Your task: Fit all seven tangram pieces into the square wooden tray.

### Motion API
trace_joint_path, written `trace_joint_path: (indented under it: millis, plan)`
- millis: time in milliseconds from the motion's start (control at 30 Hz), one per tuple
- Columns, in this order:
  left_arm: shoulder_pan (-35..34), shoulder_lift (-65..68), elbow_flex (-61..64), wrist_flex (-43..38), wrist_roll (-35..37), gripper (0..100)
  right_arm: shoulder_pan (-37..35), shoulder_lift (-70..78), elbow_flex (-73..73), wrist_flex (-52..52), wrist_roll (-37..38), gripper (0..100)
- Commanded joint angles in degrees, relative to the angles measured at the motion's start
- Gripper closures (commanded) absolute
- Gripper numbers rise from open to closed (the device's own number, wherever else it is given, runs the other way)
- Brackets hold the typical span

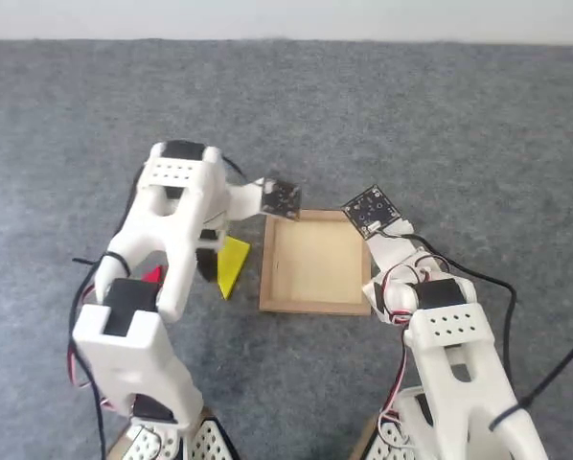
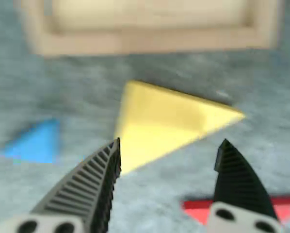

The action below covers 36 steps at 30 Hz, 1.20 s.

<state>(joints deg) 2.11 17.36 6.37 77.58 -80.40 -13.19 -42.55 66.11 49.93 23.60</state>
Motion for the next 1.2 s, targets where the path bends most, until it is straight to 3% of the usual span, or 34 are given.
trace_joint_path:
  millis: [0, 167, 367, 633, 833, 1067, 1167]
  plan:
    - [4.2, -0.4, -3.7, -6.7, 4.0, 70, -0.2, -0.1, -0.5, -0.7, 0.7, 84.4]
    - [8.1, 2.1, -3.6, -7.5, 4.5, 70, -0.2, -0.1, -0.5, -0.7, 0.7, 84.4]
    - [5.9, 8.4, -5.5, -6.0, 3.2, 70, -0.2, -0.1, -0.5, -0.6, 0.7, 84.4]
    - [-1.8, 8.6, -15.5, 10.4, 3.1, 70, -0.2, -0.1, -0.5, -0.7, 0.7, 84.4]
    - [-3.7, 9.7, -16.4, 13.1, 21.3, 71, -0.2, -0.1, -0.5, -0.7, 0.7, 84.4]
    - [-4.3, 10.1, -16.3, 4.6, 27.3, 71, -0.2, -0.1, -0.5, -0.7, 0.7, 84.4]
    - [-2.0, 10.7, -17.8, 0.9, 43.3, 71, -0.2, -0.1, -0.5, -0.7, 0.7, 84.4]
